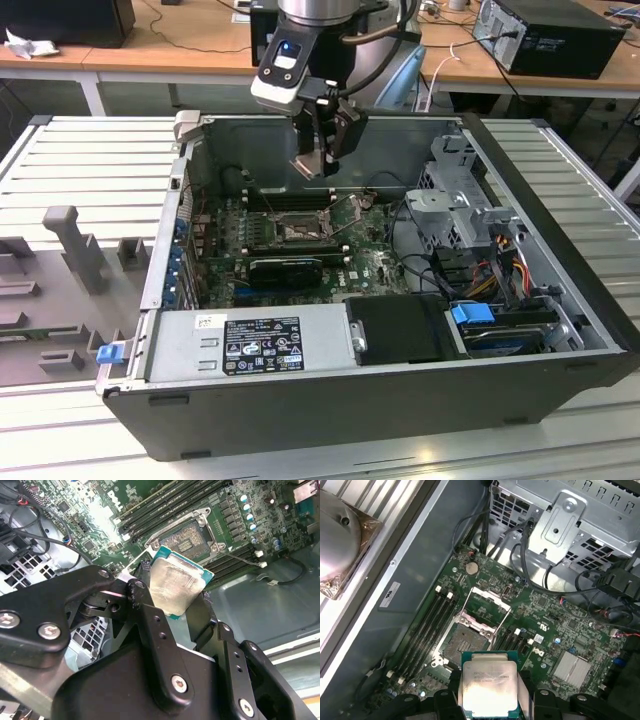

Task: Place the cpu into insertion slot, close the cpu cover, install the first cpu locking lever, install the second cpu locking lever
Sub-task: 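Place the cpu into insertion slot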

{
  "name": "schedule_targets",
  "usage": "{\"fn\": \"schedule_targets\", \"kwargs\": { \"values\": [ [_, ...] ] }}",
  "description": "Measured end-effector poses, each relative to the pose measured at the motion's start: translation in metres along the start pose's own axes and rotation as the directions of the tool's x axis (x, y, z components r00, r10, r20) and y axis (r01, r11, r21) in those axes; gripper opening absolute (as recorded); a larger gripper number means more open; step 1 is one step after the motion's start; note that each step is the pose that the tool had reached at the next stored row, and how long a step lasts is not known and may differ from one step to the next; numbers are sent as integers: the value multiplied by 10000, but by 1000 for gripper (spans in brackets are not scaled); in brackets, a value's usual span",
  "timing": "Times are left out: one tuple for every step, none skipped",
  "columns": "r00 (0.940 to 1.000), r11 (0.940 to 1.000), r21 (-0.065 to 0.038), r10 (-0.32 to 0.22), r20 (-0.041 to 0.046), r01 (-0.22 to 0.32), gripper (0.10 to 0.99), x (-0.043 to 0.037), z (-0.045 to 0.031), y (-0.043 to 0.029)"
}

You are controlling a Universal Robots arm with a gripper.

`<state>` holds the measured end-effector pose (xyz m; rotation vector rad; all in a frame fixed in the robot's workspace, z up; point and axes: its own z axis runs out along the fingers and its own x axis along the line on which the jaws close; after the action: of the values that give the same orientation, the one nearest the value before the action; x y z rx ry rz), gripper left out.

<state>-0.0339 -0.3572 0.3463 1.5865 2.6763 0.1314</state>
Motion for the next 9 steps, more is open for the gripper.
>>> {"fn": "schedule_targets", "kwargs": {
  "values": [
    [10000, 10000, 1, -1, -1, 1, 525, 0, 5, 0],
    [10000, 10000, 0, -1, -1, 1, 525, -1, 12, -1],
    [10000, 10000, 4, 0, 0, 0, 525, -1, 17, -1],
    [10000, 10000, 5, -1, 1, 1, 525, -1, 18, -2],
    [10000, 10000, 4, 1, 0, -1, 525, -1, 20, -2],
    [10000, 10000, 3, 13, 0, -13, 525, -1, 21, -2],
    [10000, 10000, 3, 39, 2, -39, 525, -1, 22, -2],
    [9999, 9999, 0, 112, 9, -112, 525, -2, 23, -2],
    [9998, 9998, -3, 210, 17, -210, 525, -1, 24, -2]
  ]
}}
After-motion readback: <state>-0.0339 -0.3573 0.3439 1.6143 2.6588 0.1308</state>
